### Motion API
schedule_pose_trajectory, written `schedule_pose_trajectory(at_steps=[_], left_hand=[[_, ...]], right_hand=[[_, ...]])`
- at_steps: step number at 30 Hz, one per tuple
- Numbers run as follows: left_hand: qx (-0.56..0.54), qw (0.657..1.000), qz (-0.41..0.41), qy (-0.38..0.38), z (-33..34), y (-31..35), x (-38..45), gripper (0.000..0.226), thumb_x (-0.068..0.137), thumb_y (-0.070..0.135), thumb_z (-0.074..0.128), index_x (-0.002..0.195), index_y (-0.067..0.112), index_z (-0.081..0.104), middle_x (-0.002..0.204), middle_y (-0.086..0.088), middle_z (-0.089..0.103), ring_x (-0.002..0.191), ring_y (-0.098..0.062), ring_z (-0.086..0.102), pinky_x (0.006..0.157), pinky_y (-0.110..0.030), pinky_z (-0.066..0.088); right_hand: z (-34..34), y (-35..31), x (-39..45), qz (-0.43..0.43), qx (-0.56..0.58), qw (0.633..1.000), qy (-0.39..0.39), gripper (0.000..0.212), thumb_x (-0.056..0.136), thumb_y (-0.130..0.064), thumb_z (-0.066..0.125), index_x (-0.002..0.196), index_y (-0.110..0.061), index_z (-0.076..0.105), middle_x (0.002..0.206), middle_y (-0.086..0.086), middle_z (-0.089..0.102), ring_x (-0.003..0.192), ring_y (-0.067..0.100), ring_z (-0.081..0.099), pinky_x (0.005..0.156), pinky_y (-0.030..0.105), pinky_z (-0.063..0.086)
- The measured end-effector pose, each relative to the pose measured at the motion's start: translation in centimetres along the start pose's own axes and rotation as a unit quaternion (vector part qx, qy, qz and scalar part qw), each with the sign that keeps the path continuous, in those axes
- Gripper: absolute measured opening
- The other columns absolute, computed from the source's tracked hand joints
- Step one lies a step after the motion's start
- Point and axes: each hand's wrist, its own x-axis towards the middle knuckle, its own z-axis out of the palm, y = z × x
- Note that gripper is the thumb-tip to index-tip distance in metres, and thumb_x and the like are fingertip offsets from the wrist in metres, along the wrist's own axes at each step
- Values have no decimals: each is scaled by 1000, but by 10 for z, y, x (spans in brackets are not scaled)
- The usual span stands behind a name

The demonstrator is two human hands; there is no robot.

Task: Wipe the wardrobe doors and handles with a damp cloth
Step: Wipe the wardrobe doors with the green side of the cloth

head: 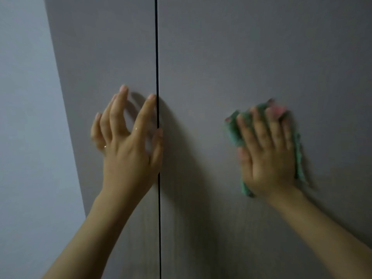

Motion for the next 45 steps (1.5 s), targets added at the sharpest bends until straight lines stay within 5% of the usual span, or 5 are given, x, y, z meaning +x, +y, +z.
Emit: schedule_pose_trajectory(at_steps=[3, 9, 23, 30, 45], left_hand=[[4, 1000, -26, -4, 4, -3, -12, 56, 92, 34, 48, 146, 21, 39, 153, -19, 20, 138, -29, 14, 111, -54, 14], [6, 998, -61, -19, 10, 7, -22, 59, 93, 34, 45, 149, 21, 33, 156, -19, 15, 144, -29, 7, 116, -48, 7], [38, 997, -60, -24, -5, -26, -54, 51, 97, 34, 45, 146, 22, 39, 153, -19, 23, 141, -36, 19, 113, -46, 14], [19, 998, -52, -32, -11, -54, -61, 52, 93, 30, 47, 144, 21, 43, 153, -20, 23, 140, -33, 18, 113, -37, 9], [-232, 968, -53, -75, -22, -110, -69, 50, 94, 23, 39, 144, 23, 37, 153, -16, 18, 140, -21, 28, 113, -26, 30]], right_hand=[[2, -19, 22, 139, -2, 989, 47, 52, 101, -34, 28, 149, -14, 26, 153, 7, 24, 141, 35, 20, 117, 48, 9], [7, -34, -22, -63, 50, 996, -27, 49, 100, -37, 29, 147, -24, 26, 153, -4, 24, 140, 27, 23, 119, 43, 6], [14, -58, -44, -45, 76, 996, -27, 47, 100, -37, 30, 146, -25, 30, 151, -3, 28, 141, 27, 21, 119, 43, 7], [21, -130, -1, 114, 73, 990, 27, 51, 100, -36, 32, 148, -18, 26, 153, 1, 22, 143, 31, 17, 118, 47, 7], [29, -210, 48, 140, 46, 989, 14, 50, 101, -32, 28, 146, -14, 33, 153, 10, 32, 143, 30, 18, 118, 49, 9]])
